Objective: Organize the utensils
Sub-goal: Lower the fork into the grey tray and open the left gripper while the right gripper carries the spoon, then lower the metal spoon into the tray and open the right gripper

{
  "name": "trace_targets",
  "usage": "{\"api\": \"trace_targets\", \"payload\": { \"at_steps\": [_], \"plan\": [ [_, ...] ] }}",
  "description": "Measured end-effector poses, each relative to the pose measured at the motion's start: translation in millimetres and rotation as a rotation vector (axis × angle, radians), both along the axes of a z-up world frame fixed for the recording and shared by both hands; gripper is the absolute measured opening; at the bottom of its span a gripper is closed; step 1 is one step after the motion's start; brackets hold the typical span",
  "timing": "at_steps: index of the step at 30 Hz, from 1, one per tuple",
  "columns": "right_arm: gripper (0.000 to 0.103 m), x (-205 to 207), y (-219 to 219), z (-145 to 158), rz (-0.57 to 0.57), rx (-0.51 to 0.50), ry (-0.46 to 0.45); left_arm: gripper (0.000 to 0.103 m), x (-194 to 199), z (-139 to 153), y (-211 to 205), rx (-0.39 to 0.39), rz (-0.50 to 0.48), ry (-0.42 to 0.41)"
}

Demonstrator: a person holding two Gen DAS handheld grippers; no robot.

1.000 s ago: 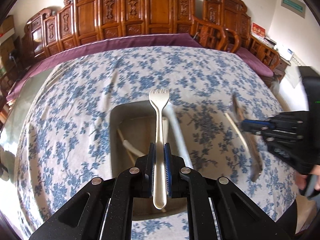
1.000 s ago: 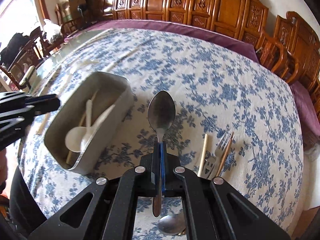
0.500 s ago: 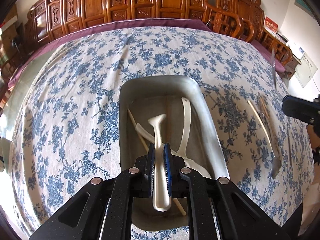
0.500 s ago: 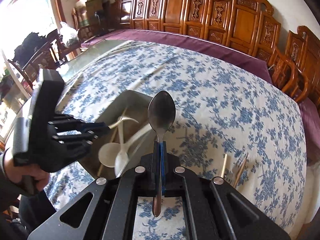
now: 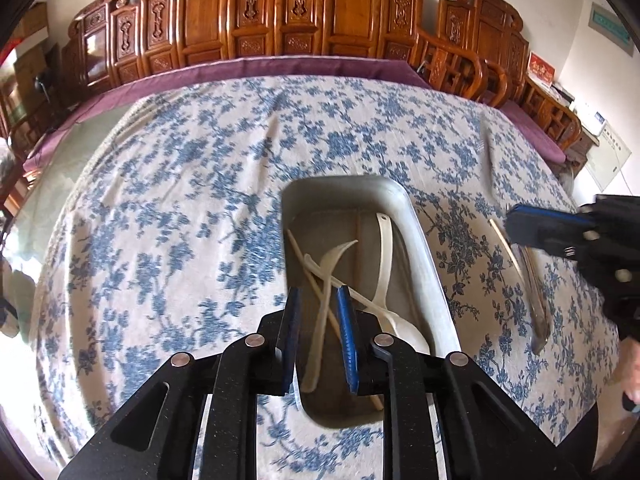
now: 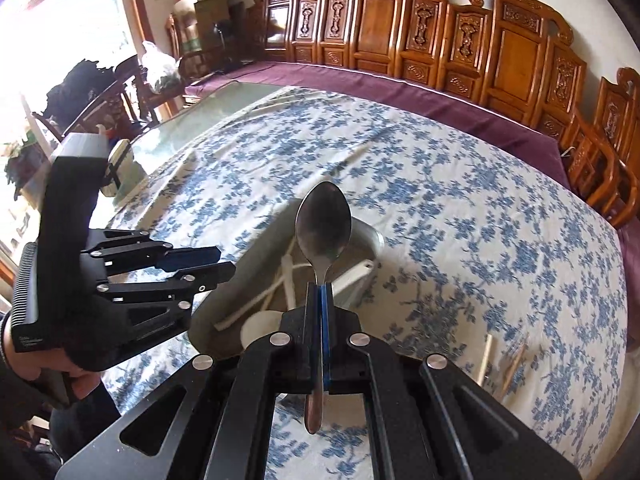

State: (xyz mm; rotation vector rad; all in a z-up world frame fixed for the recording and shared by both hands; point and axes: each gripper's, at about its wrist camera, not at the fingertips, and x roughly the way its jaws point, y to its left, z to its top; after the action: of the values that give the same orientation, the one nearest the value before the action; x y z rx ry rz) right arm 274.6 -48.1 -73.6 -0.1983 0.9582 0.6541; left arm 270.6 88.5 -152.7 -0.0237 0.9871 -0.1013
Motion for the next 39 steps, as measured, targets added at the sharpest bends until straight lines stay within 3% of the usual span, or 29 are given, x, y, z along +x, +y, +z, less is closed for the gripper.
{"api": "trace_targets", "payload": {
  "at_steps": [11,16,29,39],
  "plan": [
    [0.002,-2,50,-5,0.052,0.019,0.023,0.021,-18,23,33,-0.009,0.039,-0.045],
    [0.002,2,62,-22,0.045,0.014,0.061,0.022,-23,25,45,-0.009,0.057,-0.048],
    [0.003,20,64,-81,-0.018,-0.055,0.160,0.022,-29,21,56,-0.008,0.073,-0.036],
    [0.003,32,61,-92,-0.046,-0.040,0.184,0.022,-32,22,57,-0.005,0.074,-0.036]
  ]
}}
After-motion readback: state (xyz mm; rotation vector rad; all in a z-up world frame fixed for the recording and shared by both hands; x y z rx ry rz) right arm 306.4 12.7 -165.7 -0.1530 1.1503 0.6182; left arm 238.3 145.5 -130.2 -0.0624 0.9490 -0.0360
